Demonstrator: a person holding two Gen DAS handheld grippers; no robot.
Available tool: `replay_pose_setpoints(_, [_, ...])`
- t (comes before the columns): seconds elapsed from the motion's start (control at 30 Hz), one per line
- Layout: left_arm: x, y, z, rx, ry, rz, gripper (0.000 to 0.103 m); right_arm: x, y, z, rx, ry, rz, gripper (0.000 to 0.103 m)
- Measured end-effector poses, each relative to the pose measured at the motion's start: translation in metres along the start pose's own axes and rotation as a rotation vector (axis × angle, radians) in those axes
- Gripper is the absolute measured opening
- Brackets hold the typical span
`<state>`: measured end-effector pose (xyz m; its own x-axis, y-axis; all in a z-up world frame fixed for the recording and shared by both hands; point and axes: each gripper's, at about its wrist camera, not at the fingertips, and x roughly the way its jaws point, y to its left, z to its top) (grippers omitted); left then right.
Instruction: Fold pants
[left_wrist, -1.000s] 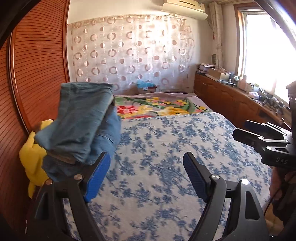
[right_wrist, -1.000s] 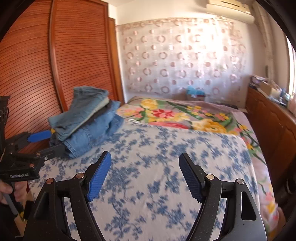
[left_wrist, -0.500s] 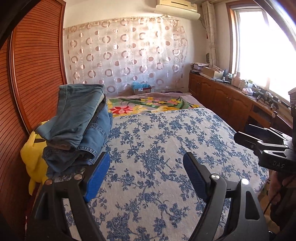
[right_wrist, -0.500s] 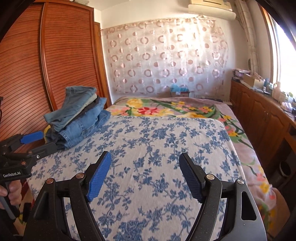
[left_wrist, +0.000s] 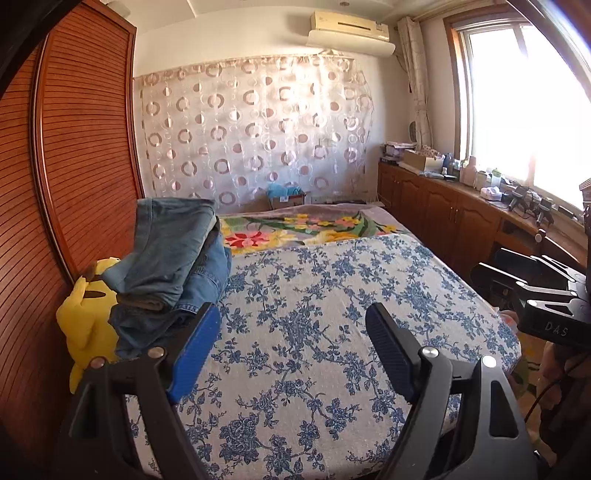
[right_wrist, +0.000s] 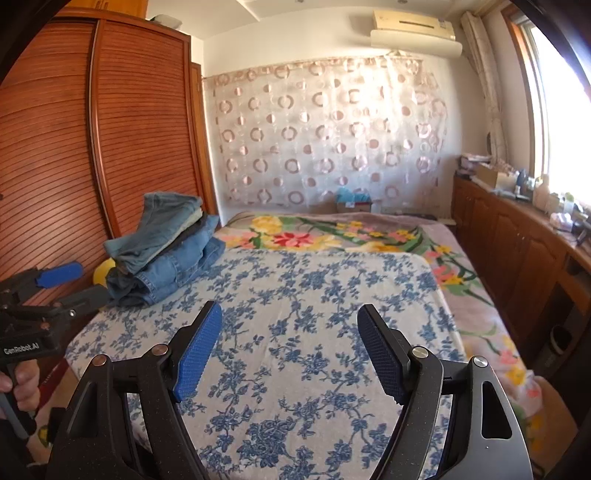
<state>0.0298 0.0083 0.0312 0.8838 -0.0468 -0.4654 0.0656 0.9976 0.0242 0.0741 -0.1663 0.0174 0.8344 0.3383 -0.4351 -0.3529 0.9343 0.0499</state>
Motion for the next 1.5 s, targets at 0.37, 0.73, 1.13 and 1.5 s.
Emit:
replay_pose_setpoints(0.37, [-0.018, -0.001, 0.002, -0.003, -0.032, -0.003, 0.082, -0.021, 0.003, 0.003, 0.006, -0.047, -0.008, 0.078])
replay_pose_setpoints(0.73, [-0.028, 0.002, -0.001, -0.023, -0.051, 0.006, 0.082, -0.036, 0.005, -0.002, 0.004, -0.086, -0.041, 0.078])
replay_pose_setpoints(1.13, [-0.025, 0.005, -0.007, -0.035, -0.041, 0.009, 0.082, -0.040, 0.004, -0.004, 0.001, -0.092, -0.052, 0.078])
replay_pose_setpoints(1.5, [-0.025, 0.006, -0.009, -0.038, -0.039, 0.009, 0.082, -0.041, 0.004, -0.004, 0.002, -0.092, -0.052, 0.078])
